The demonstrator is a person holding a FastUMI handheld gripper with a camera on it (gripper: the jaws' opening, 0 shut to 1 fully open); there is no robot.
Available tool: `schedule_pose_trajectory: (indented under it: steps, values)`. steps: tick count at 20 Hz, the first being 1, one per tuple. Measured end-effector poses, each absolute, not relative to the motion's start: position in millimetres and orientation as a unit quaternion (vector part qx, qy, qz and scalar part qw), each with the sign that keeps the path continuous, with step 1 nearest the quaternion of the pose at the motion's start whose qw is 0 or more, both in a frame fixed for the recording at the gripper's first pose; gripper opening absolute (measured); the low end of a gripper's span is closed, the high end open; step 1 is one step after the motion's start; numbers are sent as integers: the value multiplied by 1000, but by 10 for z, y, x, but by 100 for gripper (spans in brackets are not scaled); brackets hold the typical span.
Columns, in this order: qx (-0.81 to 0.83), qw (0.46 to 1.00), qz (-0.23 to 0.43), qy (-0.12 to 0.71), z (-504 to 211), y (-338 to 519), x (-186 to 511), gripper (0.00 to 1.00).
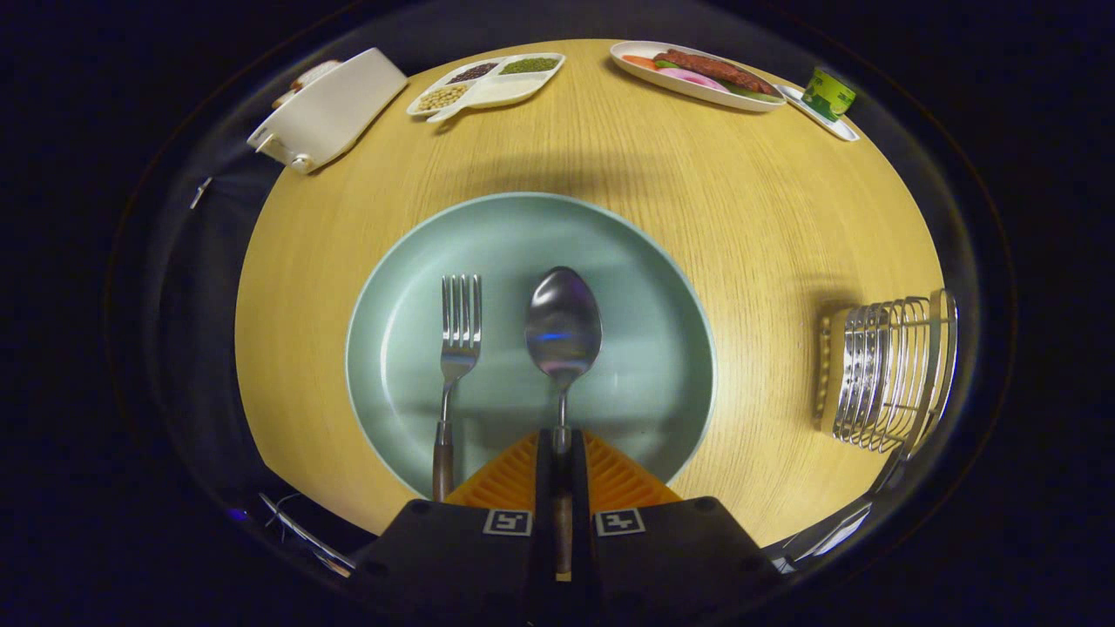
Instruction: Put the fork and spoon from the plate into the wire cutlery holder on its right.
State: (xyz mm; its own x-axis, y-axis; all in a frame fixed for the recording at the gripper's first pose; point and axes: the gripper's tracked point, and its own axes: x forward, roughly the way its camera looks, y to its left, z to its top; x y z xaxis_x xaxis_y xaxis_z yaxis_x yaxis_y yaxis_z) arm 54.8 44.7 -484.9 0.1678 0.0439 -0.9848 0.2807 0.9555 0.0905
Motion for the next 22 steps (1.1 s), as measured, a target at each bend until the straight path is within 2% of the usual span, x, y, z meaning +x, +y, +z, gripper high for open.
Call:
schedule_pose_trajectory:
  steps: [5,11,17,22]
  values:
    - [156,754,-53,636,-4699,504,494,8]
    - [174,773,-31,609,-4113,251,492,8]
    - [150,781,-14,605,-3397,-464,154,8]
    - [101,751,-9,653,-3209,-1122,-230,8]
